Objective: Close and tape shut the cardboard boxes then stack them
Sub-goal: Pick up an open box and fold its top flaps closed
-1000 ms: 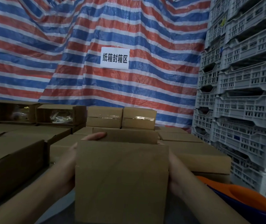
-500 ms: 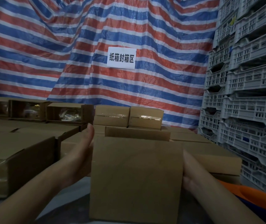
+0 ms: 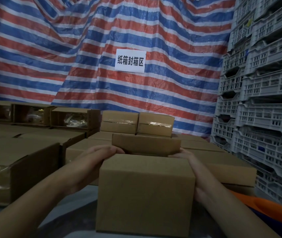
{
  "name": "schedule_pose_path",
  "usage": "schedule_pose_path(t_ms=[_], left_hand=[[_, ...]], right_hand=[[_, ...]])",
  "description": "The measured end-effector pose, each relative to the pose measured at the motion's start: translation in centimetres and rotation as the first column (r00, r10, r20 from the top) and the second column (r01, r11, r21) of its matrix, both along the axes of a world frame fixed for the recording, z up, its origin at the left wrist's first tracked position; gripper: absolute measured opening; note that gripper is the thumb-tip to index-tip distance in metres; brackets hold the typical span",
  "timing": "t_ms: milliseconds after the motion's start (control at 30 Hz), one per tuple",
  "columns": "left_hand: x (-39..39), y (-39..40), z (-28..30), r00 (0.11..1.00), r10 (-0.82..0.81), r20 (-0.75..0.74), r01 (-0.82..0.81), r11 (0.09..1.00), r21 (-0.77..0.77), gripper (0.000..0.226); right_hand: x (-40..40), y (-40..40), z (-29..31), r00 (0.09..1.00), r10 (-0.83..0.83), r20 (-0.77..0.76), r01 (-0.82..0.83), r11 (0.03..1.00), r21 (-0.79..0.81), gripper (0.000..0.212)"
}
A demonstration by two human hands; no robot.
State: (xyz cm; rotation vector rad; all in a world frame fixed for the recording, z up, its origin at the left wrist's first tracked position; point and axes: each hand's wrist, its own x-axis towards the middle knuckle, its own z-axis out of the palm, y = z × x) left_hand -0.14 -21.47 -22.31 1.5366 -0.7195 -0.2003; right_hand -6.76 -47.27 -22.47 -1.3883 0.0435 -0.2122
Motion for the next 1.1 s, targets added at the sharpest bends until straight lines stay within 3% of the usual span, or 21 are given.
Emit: schedule_pose_path(t_ms=[400, 533, 633, 700, 833, 900, 1100], left_hand=[[0.2, 0.1, -0.3, 1.0, 0.012, 0.003, -0.012, 1.0, -0.011, 0.023], [0.5, 0.1, -0.6, 1.0, 0.019, 0.006, -0.019, 0.997, -0.069, 0.014], [0.7, 0.2, -0.7, 0.999, 0.039, 0.026, -0.036, 0.992, -0.124, 0.01], [0.9, 0.2, -0.7, 0.994, 0.089, 0.057, -0.079, 0.984, -0.161, 0.02], [0.9, 0.1, -0.8, 0.993, 0.11, 0.037, -0.1, 0.972, -0.212, 0.061], [1.0, 0.0, -0.8, 0.995, 0.096, 0.031, -0.088, 0.978, -0.189, 0.068], [0.3, -0.1, -0.6, 0.993, 0.104, 0.058, -0.096, 0.988, -0.124, 0.035]], right_hand=[[0.2, -0.7, 0.5, 0.998, 0.034, -0.045, -0.035, 0.999, -0.017, 0.03], [0.0, -1.3, 0.8, 0.991, 0.129, -0.043, -0.129, 0.992, -0.008, 0.049], [-0.3, -1.9, 1.1, 0.975, 0.218, -0.03, -0.22, 0.974, -0.063, 0.052], [-0.3, -2.1, 1.3, 0.966, 0.259, -0.026, -0.26, 0.956, -0.135, 0.055], [0.0, -2.4, 1.4, 0.964, 0.262, -0.039, -0.265, 0.944, -0.197, 0.063], [0.1, -2.5, 1.4, 0.966, 0.255, -0.051, -0.26, 0.943, -0.208, 0.065], [0.2, -2.6, 1.3, 0.965, 0.257, -0.053, -0.262, 0.947, -0.185, 0.055]])
